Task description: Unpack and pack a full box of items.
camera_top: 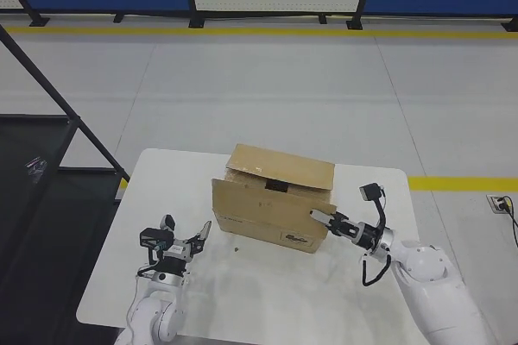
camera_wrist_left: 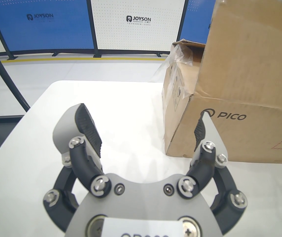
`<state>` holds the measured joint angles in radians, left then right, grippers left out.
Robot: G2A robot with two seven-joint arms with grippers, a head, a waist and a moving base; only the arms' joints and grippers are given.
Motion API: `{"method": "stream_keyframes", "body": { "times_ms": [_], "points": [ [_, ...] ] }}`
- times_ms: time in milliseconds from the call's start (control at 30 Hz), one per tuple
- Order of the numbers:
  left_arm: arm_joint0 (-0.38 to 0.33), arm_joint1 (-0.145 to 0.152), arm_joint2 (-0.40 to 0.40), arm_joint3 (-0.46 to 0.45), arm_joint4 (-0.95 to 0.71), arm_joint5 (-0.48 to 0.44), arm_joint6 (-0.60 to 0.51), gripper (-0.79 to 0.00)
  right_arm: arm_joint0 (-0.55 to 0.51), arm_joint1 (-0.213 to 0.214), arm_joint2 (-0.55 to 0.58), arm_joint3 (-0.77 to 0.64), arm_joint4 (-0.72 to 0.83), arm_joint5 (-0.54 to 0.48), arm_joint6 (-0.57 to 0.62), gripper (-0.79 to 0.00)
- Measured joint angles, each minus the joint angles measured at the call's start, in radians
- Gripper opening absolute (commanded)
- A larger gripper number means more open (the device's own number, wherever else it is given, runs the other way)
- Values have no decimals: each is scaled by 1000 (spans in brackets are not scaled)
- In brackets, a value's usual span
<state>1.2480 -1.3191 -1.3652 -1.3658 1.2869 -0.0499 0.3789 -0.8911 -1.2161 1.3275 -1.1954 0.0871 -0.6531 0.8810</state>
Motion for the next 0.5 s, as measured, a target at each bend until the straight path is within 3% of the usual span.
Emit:
{"method": "stream_keyframes", "body": {
  "times_ms": [100,500],
  "points": [
    [3,0,-3,-2,1,2,2,0,-8,3,-2,-11,20,-14,9,-785],
    [11,3,-44,-5,-16,9,0,0,-21,17,-6,-8,96,-76,73,-785]
  ]
}}
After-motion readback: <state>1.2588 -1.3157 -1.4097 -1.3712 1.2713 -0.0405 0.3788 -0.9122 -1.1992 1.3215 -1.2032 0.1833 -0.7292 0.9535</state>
